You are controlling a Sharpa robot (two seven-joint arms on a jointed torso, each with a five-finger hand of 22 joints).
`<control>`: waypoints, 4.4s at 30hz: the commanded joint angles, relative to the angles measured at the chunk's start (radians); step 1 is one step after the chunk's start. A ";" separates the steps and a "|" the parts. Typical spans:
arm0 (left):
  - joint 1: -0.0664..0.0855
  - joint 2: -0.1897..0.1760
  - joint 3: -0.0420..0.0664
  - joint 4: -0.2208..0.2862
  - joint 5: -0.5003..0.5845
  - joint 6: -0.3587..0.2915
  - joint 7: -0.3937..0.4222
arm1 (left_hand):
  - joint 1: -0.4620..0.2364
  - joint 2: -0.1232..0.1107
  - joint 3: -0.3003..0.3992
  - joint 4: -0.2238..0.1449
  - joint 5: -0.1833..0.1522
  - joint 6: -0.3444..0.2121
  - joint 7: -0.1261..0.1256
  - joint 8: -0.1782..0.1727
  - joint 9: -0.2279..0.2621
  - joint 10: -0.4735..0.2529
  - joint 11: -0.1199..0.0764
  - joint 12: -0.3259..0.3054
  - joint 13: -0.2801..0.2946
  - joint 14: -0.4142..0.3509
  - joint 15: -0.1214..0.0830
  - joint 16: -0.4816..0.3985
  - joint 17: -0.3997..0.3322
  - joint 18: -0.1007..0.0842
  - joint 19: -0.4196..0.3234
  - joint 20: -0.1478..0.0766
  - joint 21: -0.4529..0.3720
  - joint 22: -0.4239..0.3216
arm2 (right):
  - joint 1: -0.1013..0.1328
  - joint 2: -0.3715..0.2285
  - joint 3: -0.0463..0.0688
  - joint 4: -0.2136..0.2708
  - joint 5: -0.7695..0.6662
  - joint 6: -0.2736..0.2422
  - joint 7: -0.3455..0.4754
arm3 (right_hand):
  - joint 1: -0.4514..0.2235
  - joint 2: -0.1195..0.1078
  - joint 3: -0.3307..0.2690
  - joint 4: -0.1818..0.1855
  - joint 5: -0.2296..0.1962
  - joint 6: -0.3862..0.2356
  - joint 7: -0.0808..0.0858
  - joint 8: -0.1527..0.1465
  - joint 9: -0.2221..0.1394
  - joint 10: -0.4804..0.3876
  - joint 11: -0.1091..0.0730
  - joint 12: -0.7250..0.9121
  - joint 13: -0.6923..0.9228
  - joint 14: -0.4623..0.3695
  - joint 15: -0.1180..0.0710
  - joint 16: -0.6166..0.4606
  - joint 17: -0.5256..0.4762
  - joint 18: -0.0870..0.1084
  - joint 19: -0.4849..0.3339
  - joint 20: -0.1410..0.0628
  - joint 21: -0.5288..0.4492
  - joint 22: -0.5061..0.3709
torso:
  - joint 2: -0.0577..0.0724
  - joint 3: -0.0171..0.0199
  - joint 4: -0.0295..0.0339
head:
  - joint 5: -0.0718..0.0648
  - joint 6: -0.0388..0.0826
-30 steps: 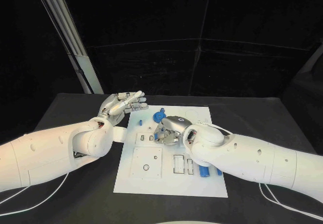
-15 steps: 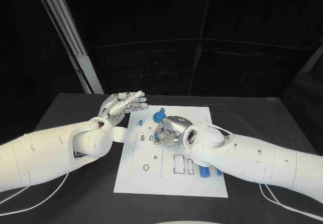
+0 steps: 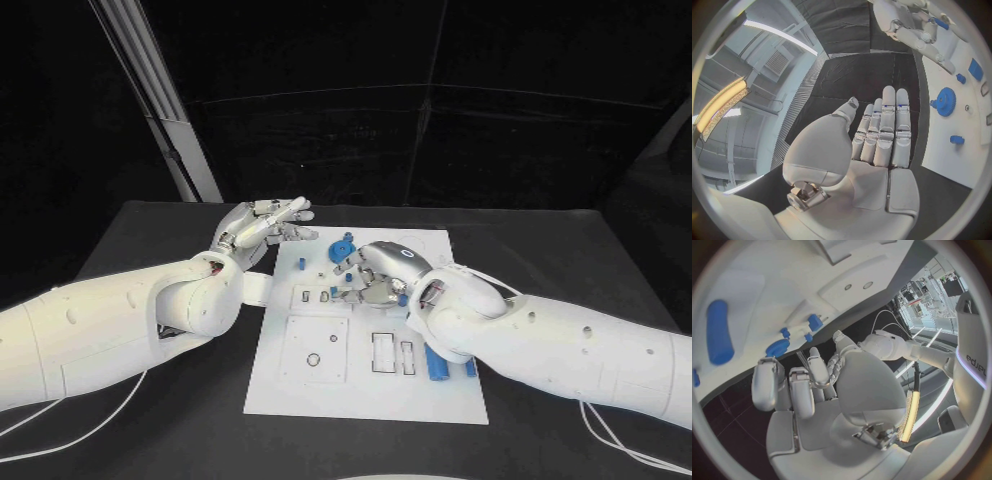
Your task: Assemble the parts on the task board
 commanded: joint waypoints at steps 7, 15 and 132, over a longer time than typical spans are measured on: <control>0.006 -0.010 0.001 -0.018 -0.308 0.014 -0.270 | -0.074 -0.042 -0.020 0.033 -0.006 0.083 -0.069 0.009 0.011 0.216 -0.087 0.098 0.075 0.228 -0.097 0.797 0.734 0.010 0.255 -0.108 0.225 0.115 | 0.048 -0.161 0.032 0.070 0.421 0.008 0.298 | 0.057 0.018 -0.053 -0.004 0.005 0.001 -0.009 0.014 0.007 -0.127 -0.008 -0.222 -0.187 0.108 -0.004 0.002 0.263 0.052 -0.119 -0.010 -0.110 -0.191 | -0.027 0.0012 -0.0090 | 0.011 -0.006; 0.047 -0.005 0.002 -0.023 -0.593 0.155 -0.675 | -0.127 -0.026 -0.073 0.128 -0.005 0.028 -0.084 0.151 0.088 0.101 -0.107 0.525 0.425 0.224 -0.108 1.205 1.192 -0.018 0.250 -0.129 0.578 0.449 | 0.080 -0.274 0.035 0.101 0.822 0.026 0.387 | 0.134 0.061 -0.073 0.001 -0.021 -0.006 -0.012 0.025 0.007 -0.316 -0.010 -0.609 -0.538 -0.187 -0.017 -0.873 -0.465 0.130 -0.379 -0.021 -0.498 -0.697 | -0.045 0.0113 -0.0163 | 0.028 -0.015; 0.152 0.340 -0.043 -0.287 -1.012 0.557 -1.155 | 0.056 -0.017 0.268 0.117 0.003 -0.185 -0.143 0.640 0.470 0.097 -0.158 1.004 0.825 0.269 -0.152 1.330 1.375 -0.105 0.370 -0.160 1.085 1.153 | 0.094 -0.259 0.034 -0.003 0.947 0.105 0.372 | 0.163 0.083 -0.123 0.021 0.038 -0.023 -0.006 0.053 0.007 -0.324 -0.007 -0.643 -0.716 -0.071 -0.013 -1.165 -0.627 0.129 -0.289 -0.021 -0.691 -0.831 | -0.056 0.0169 -0.0188 | 0.037 -0.056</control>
